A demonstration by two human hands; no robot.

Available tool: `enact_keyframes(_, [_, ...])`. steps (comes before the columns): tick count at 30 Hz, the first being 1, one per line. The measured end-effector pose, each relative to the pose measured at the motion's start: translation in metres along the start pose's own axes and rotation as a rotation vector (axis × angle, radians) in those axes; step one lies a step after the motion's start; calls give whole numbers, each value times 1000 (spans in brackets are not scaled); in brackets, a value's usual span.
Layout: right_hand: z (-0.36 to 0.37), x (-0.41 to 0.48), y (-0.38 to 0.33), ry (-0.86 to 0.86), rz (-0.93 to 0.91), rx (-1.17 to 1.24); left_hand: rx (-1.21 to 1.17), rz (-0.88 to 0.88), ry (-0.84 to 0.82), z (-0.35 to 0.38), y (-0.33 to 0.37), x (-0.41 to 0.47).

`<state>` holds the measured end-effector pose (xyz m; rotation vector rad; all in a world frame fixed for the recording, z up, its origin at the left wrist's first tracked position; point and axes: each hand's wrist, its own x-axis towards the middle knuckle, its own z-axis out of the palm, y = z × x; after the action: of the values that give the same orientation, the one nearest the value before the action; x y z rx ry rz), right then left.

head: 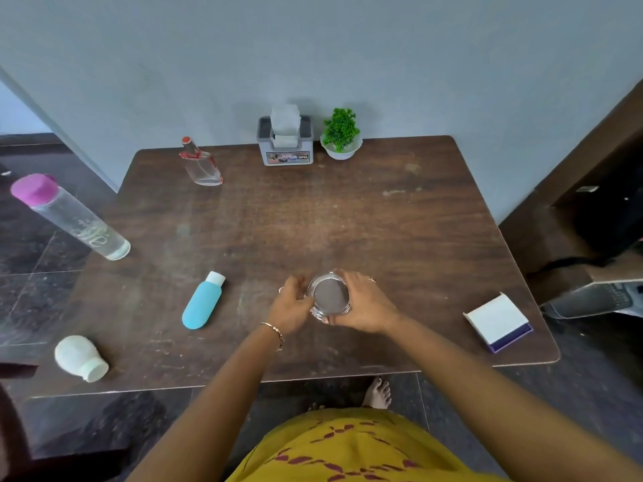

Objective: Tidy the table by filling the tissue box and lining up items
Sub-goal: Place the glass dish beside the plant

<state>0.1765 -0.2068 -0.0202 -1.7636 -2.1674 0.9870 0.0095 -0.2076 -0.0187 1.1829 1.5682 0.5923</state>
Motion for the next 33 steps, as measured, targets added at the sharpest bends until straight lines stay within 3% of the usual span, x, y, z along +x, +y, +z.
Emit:
enact_keyframes(11, [32, -8, -10, 217, 47, -169, -82, 87, -164, -4, -21, -9])
enact_keyframes(16, [28, -4, -5, 279, 74, -45, -112, 100, -177, -9, -19, -6])
enact_keyframes(26, [-9, 8, -9, 263, 321, 841, -273, 203, -127, -25, 45, 17])
enact_keyframes(30, [-33, 13, -5, 50, 321, 1251, -335, 175, -217, -16, 64, 29])
enact_keyframes(33, [-53, 18, 5, -87, 345, 1381, -427, 99, -274, -4, 74, 34])
